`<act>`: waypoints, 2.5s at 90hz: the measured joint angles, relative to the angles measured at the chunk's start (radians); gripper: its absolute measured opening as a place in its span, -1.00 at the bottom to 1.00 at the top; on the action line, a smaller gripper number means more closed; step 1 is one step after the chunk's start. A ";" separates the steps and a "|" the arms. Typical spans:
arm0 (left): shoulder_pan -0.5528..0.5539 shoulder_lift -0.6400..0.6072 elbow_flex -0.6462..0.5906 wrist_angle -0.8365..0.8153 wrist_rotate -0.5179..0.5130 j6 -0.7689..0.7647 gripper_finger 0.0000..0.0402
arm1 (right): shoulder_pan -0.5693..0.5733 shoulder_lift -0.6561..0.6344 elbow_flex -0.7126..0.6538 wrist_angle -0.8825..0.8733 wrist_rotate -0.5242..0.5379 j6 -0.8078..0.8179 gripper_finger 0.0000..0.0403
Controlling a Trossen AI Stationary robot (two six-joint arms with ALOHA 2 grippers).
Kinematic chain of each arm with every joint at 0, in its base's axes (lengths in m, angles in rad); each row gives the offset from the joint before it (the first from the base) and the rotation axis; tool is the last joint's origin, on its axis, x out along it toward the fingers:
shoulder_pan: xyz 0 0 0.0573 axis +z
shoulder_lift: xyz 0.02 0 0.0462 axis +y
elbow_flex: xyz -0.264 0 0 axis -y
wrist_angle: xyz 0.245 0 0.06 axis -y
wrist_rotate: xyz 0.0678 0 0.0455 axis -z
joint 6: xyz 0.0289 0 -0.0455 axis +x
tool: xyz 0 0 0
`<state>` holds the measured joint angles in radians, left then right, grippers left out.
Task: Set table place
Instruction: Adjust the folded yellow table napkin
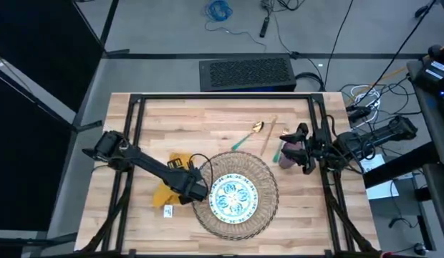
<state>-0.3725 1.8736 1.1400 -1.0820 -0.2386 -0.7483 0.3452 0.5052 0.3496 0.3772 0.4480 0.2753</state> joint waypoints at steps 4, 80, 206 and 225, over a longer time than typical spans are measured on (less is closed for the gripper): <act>0.000 0.010 0.000 -0.013 -0.012 0.014 -0.29 | -0.005 0.006 0.000 0.001 0.002 0.013 0.22; 0.016 -0.021 0.328 -0.435 -0.328 0.137 -1.00 | -0.238 0.561 0.382 -0.325 -0.206 0.082 -0.27; 0.143 -0.027 0.098 0.055 -0.117 0.263 -0.94 | -0.280 0.761 0.442 -0.322 -0.376 0.088 -0.28; 0.158 -0.027 0.098 0.095 -0.046 0.319 -0.67 | -0.280 0.761 0.442 -0.322 -0.376 0.098 -0.28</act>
<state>-0.2142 1.8465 1.2383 -0.9872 -0.2844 -0.4294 0.0650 1.2659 0.7918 0.0547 0.0723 0.3737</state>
